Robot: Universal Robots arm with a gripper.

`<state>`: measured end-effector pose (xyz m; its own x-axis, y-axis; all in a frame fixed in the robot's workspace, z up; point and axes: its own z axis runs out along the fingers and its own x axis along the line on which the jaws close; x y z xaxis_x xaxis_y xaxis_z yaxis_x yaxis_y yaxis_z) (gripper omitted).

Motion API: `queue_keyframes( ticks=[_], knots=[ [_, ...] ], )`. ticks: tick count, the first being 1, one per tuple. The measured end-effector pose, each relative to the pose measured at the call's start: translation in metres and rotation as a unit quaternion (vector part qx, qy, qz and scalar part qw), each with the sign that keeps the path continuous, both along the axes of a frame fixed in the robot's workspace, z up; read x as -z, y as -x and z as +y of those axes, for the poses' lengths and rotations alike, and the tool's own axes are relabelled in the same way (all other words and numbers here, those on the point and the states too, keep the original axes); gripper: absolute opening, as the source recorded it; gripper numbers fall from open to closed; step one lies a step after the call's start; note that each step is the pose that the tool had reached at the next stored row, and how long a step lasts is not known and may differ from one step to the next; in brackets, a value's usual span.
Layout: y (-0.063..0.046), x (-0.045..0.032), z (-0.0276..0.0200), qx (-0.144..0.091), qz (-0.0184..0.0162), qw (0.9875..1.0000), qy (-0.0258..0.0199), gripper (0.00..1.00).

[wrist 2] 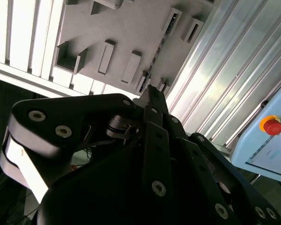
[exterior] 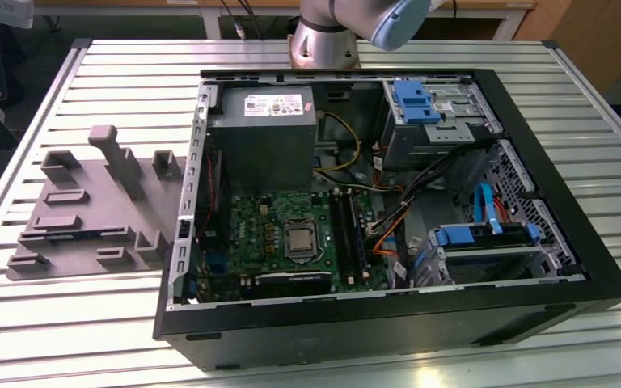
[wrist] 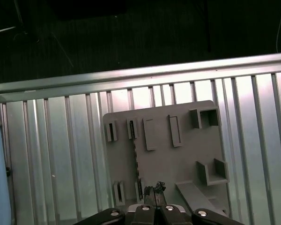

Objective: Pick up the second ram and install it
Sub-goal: 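Pick up the second ram and move it above second insertion slot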

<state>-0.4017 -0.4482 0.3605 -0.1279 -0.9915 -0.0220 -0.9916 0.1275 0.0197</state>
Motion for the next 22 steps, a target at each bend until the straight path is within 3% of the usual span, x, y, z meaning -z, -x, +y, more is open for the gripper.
queue_keyframes(
  ticks=[22],
  knots=[
    [0.0,0.0,0.0,-0.007,0.0,1.0,0.0,0.11]
  ],
)
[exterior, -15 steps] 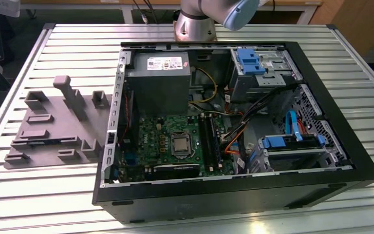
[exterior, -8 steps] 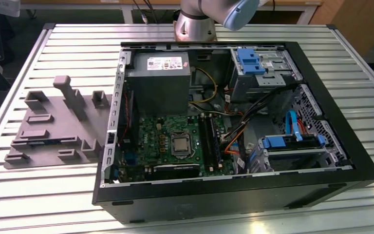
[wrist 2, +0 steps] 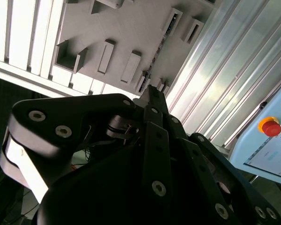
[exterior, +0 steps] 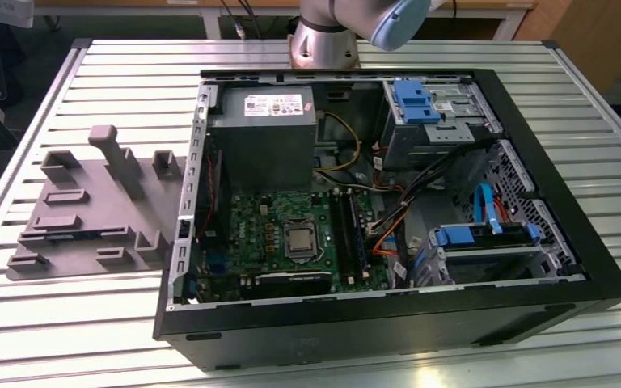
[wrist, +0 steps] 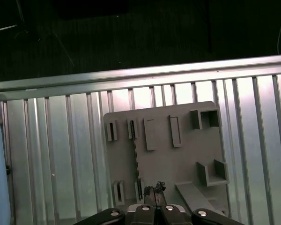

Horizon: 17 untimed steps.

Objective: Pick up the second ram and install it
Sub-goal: 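Pick up the second ram and move it above second insertion slot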

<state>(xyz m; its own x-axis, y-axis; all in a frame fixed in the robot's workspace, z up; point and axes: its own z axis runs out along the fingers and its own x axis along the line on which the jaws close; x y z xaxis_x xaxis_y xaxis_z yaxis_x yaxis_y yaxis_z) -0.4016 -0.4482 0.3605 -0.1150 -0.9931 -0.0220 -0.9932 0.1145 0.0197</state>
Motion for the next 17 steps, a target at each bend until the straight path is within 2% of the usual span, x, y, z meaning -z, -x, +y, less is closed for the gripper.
queue_keyframes(
  ticks=[4,5,6,7,8,10,11,12,17],
  knots=[
    [0.0,0.0,0.0,0.0,0.0,1.0,0.0,0.11],
    [0.0,0.0,0.0,0.0,0.0,1.0,0.0,0.16],
    [0.0,0.0,0.0,0.0,0.0,1.0,0.0,0.16],
    [0.0,0.0,0.0,0.0,0.0,1.0,0.0,0.23],
    [0.0,0.0,0.0,0.0,0.0,1.0,0.0,0.23],
    [0.0,0.0,0.0,0.0,0.0,1.0,0.0,0.35],
    [0.0,0.0,0.0,0.0,0.0,1.0,0.0,0.35],
    [0.0,0.0002,0.0,0.0,0.0,1.0,0.0,0.42],
    [0.0002,0.0073,0.0,0.0,0.0008,1.0,0.0005,0.42]
  ],
)
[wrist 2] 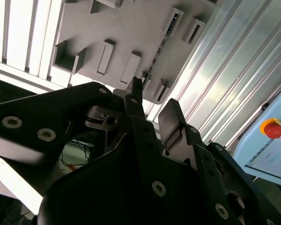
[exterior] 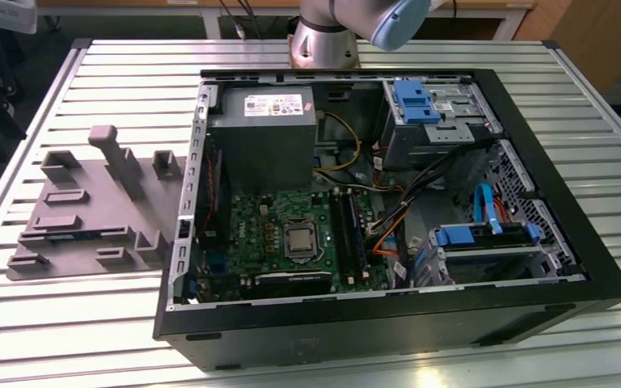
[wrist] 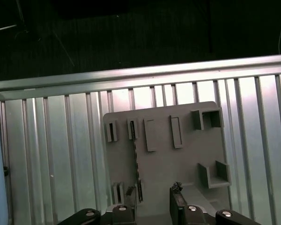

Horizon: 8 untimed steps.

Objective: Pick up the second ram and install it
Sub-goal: 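Pick up the second ram and move it above second insertion slot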

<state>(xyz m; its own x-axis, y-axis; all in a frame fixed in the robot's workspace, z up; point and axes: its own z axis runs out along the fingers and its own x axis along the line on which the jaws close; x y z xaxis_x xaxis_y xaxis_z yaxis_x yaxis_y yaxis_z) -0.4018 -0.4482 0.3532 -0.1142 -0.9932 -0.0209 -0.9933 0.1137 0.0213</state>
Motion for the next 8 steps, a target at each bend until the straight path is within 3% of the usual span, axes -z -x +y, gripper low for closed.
queue_keyframes(
  ticks=[3,8],
  knots=[
    [0.0001,0.0054,0.0,0.0,0.0004,1.0,0.0012,0.42],
    [0.0004,0.0115,-0.0001,0.0,0.0071,1.0,0.0017,0.42]
  ],
)
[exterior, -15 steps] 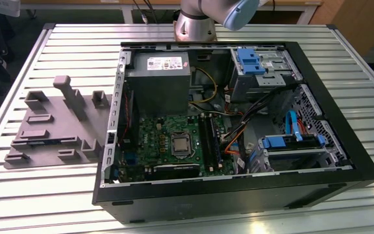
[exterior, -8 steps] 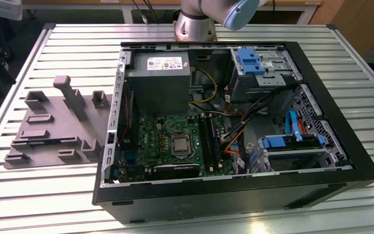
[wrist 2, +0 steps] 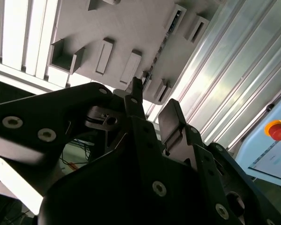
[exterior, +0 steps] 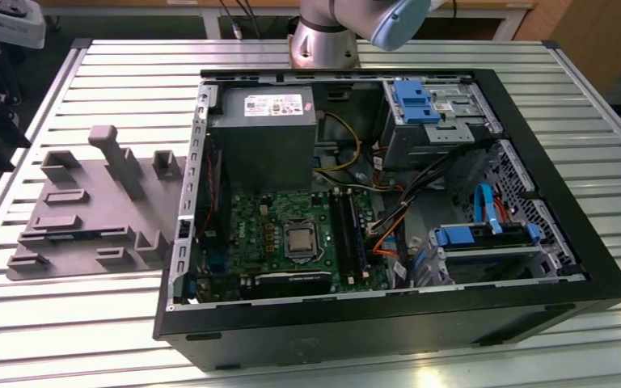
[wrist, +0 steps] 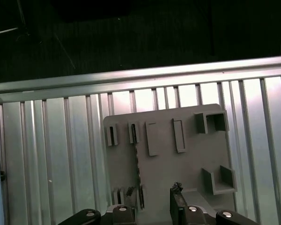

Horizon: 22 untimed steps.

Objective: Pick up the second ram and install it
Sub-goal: 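Pick up the second ram and move it above second insertion slot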

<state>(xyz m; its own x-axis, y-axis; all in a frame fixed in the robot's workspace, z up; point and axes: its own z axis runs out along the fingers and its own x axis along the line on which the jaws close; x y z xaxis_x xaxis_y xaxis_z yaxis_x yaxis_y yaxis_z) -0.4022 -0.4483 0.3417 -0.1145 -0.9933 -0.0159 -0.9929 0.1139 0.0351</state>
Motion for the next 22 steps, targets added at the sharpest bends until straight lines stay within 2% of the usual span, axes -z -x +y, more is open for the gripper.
queue_keyframes(
  ticks=[4,6,9,11,12,16,22],
  knots=[
    [0.0,0.0002,-0.0001,0.0,0.0002,1.0,0.0001,0.42],
    [0.0,0.0007,-0.0001,0.0,-0.0009,1.0,0.0,0.42],
    [0.001,0.0022,-0.0001,-0.004,-0.0072,1.0,0.0001,0.42],
    [0.002,0.0042,-0.0001,-0.005,-0.0092,0.9999,-0.0015,0.42],
    [0.003,0.0053,-0.0001,-0.008,-0.0093,0.9999,-0.003,0.42],
    [0.003,0.009,-0.0001,-0.031,-0.0091,0.9995,-0.0038,0.42],
    [0.006,0.014,-0.0001,-0.031,-0.009,0.9995,-0.0037,0.42]
  ],
)
